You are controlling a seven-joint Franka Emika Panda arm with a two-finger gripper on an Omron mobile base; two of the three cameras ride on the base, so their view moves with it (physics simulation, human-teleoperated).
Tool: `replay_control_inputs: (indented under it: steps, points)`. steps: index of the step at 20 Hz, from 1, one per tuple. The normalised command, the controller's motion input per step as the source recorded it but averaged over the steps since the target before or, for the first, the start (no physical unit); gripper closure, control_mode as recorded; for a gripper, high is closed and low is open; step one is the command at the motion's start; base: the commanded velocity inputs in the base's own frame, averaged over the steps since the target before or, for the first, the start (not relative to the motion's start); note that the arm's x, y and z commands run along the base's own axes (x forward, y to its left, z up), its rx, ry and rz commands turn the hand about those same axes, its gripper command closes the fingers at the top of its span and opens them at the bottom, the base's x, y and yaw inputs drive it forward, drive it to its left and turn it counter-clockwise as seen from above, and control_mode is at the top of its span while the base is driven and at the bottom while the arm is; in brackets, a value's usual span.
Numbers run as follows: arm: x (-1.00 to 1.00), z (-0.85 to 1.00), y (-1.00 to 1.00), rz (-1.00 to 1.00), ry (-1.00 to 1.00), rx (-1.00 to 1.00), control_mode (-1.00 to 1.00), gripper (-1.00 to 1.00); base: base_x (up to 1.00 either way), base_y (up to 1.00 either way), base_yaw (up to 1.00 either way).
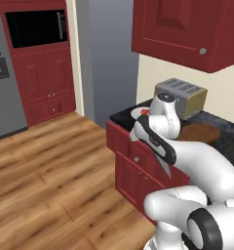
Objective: Pick up the knife from the drawer and place it on the cutting board. Then place the meat from the plate to the cutting board.
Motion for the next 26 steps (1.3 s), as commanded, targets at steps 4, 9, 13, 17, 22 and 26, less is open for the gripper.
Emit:
replay_control_inputs:
  steps: [4,9,13,17,22,26]
  points:
    - [0.0,0.0,0.0,0.0,0.0,0.0,1.0,1.0,0.01,1.0,-0.31]
    - [0.0,0.0,0.0,0.0,0.0,0.0,1.0,1.0,0.02,0.81,-0.68]
    - [0.0,0.0,0.0,0.0,0.0,0.0,1.0,1.0,0.0,0.37,-0.88]
    - [0.0,0.0,0.0,0.0,0.0,0.0,1.0,1.0,0.0,0.22,-0.95]
    - [0.0,0.0,0.0,0.0,0.0,0.0,1.0,1.0,0.07,0.54,-0.82]
    - [0.0,0.0,0.0,0.0,0.0,0.0,1.0,1.0,0.52,0.9,-0.32]
